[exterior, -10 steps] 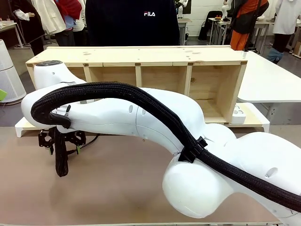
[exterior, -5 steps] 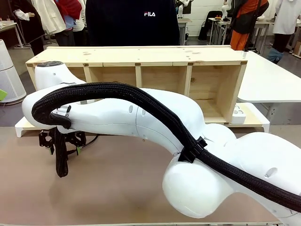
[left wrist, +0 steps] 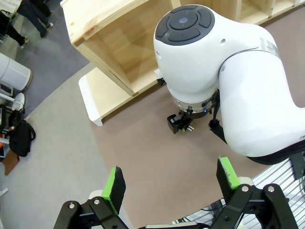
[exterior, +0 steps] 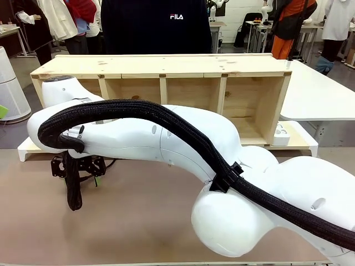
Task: Perform cable management.
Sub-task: When the cord part of the Power Cable appears at the lower middle area of the table and stops, grasp the cord part of the Power Cable.
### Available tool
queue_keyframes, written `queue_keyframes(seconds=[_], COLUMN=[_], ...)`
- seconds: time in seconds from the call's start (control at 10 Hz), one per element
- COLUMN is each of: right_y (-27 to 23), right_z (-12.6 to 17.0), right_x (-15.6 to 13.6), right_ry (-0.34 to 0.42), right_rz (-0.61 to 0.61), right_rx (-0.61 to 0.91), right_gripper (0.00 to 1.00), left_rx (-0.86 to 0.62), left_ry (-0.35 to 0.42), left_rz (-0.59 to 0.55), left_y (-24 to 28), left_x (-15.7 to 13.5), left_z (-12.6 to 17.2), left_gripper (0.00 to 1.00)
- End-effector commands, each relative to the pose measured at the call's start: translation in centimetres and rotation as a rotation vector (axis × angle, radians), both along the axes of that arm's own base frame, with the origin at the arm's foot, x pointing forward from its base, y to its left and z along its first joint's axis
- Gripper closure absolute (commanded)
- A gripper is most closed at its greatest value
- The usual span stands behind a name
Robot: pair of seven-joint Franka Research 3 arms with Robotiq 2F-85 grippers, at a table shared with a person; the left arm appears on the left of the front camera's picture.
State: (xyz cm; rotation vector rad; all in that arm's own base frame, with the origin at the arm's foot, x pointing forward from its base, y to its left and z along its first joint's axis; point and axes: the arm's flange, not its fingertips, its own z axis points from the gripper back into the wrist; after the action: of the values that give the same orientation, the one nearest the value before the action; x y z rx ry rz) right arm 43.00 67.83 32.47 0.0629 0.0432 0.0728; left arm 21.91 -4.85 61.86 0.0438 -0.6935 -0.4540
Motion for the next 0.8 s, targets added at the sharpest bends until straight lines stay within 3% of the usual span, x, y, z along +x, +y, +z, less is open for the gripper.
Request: queue_keyframes(seconds=[0.0, 0.3, 0.6, 0.7], right_y=[13.3, 14.4, 15.8, 0.8], right_z=[2.6, 3.6, 3.6, 1.3], right_x=[8.1, 8.2, 9.1, -0.4], right_ry=[0.001, -0.024, 0.004, -0.029], right_rz=[-0.004, 0.011, 0.034, 0.009], right_rx=[-0.030, 0.031, 0.043, 0.046], right_gripper=[0.00, 0.00, 0.00, 0.00], left_rx=[-0.018, -0.018, -0.018, -0.018], left_ry=[-0.006, -0.006, -0.006, -0.006], left_rz=[0.012, 0.012, 0.012, 0.012], left_y=[-0.1, -0.1, -0.1, -0.1], left_x=[0.1, 0.1, 0.1, 0.1], left_z=[-0.2, -0.2, -0.2, -0.2], left_gripper=[0.00, 0.00, 0.00, 0.00])
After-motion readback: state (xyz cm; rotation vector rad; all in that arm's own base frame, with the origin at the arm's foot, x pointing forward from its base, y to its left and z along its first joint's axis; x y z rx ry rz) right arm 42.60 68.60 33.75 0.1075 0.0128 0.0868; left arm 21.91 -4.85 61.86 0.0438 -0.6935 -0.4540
